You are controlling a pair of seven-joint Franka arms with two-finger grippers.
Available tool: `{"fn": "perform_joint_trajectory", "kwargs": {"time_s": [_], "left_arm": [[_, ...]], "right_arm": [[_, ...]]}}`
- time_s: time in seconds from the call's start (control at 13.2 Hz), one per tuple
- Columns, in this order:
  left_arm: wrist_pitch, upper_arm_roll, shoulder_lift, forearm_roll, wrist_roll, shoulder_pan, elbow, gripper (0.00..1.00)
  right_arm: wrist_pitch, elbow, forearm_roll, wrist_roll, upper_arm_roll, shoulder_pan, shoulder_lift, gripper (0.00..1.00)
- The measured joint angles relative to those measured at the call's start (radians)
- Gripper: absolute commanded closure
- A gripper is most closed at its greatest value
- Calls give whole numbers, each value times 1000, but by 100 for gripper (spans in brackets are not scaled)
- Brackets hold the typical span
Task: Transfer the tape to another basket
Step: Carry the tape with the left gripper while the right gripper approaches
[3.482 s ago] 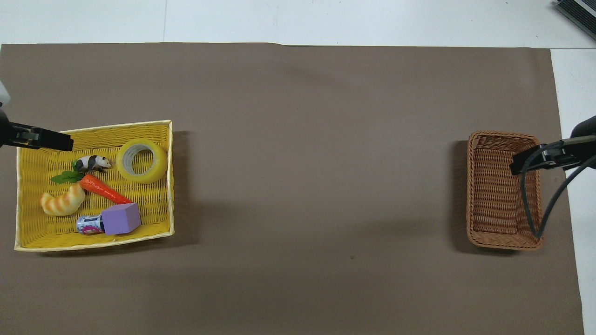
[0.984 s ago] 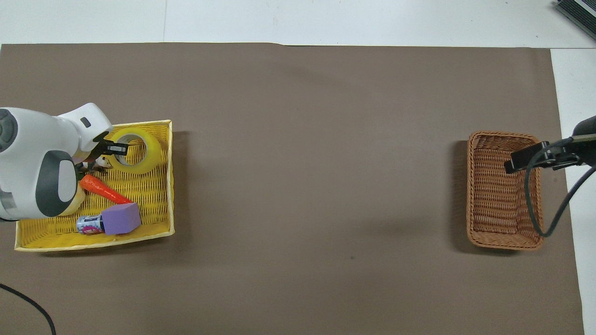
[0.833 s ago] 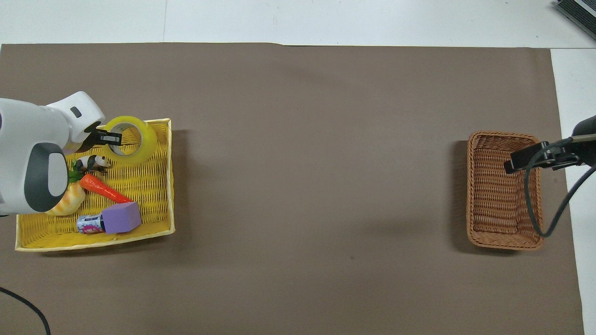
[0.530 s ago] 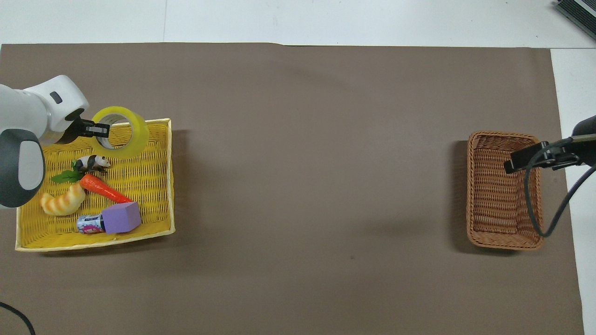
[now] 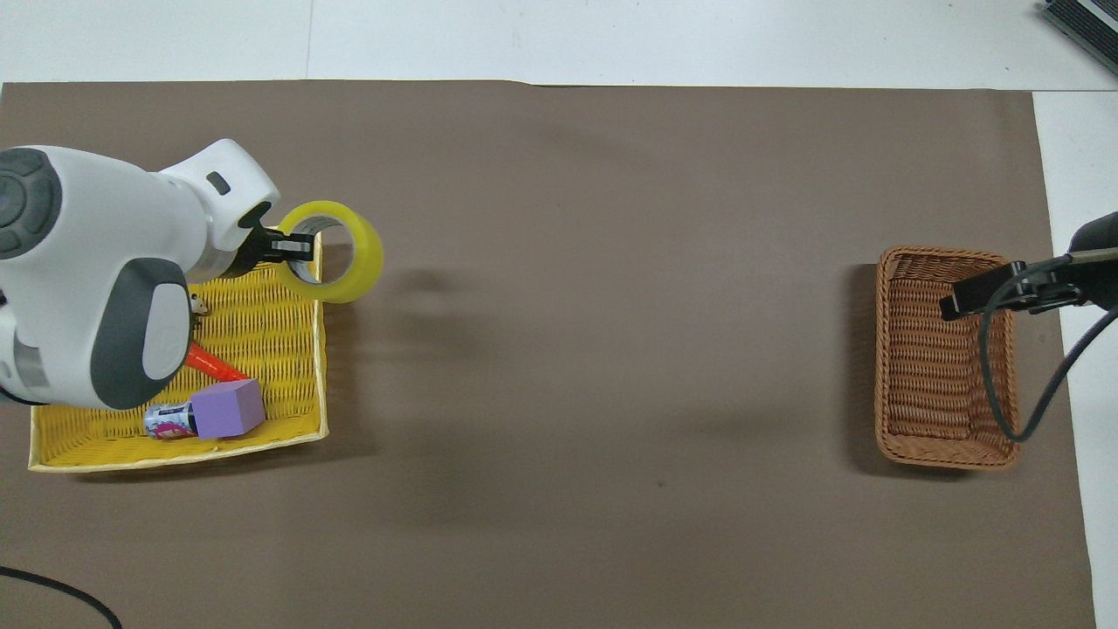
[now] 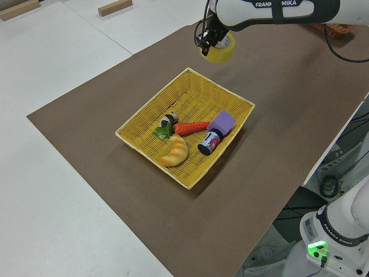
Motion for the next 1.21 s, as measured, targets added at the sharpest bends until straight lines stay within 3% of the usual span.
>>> {"fn": "perform_joint_trajectory", "kwargs": {"time_s": [0.3,0.45,0.83,1.21], "left_arm": [[48,-2,22,-6,-220,-154,-5,100],[93,-3,41,-7,-299,-207,-6,100],[164,-2,49,-40,-391,-245,-2,100],[196,-3,49,-73,-433,-275,2,100]], "right_arm": [[-31,-21,78,-64,-6,-9,-11,0],[3,-99,79,-72,-3,6,-43,0],[120,-317,85,-72,6,105,-67,0],[290,-442,286,-72,11,223,-30,0]]}}
